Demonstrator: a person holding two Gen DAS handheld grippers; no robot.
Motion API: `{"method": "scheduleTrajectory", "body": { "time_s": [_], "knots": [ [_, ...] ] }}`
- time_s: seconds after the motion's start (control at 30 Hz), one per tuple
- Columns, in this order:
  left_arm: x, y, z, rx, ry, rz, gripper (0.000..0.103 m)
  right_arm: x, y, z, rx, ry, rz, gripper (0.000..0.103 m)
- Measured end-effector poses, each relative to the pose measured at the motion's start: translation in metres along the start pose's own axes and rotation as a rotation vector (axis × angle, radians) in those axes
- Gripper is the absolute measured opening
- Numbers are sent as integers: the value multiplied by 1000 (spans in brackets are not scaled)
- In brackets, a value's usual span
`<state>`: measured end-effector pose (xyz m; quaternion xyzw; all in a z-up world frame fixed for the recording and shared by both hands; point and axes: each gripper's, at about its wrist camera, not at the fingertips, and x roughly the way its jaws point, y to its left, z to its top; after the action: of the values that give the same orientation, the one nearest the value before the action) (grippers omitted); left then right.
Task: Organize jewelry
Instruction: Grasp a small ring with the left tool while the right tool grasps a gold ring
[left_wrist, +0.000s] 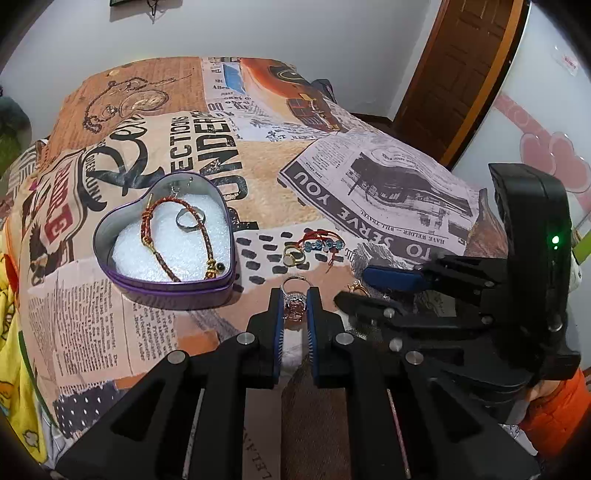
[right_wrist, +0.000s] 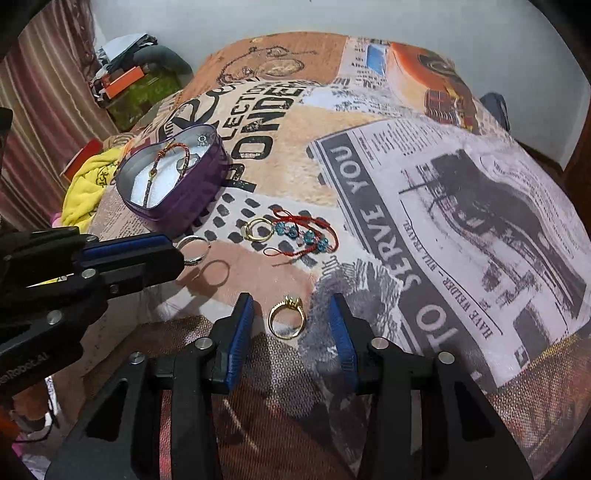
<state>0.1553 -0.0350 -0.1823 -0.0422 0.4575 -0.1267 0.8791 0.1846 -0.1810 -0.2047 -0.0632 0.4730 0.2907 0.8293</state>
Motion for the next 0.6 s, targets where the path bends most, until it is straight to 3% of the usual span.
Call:
{"method": "scheduleTrajectory", "body": {
  "time_s": [0.03,0.37,0.6],
  "knots": [
    [-1,1,-1,-2,-1,-1,11,0,0,0,0,-3,-3,18],
    [-19,-2,2,2,-50,7,11,-9,4,2,13,-21,-11,17],
    [-43,4,7,-9,-106,26,11,-34,10,15,11,-90,-14,17]
  ]
}}
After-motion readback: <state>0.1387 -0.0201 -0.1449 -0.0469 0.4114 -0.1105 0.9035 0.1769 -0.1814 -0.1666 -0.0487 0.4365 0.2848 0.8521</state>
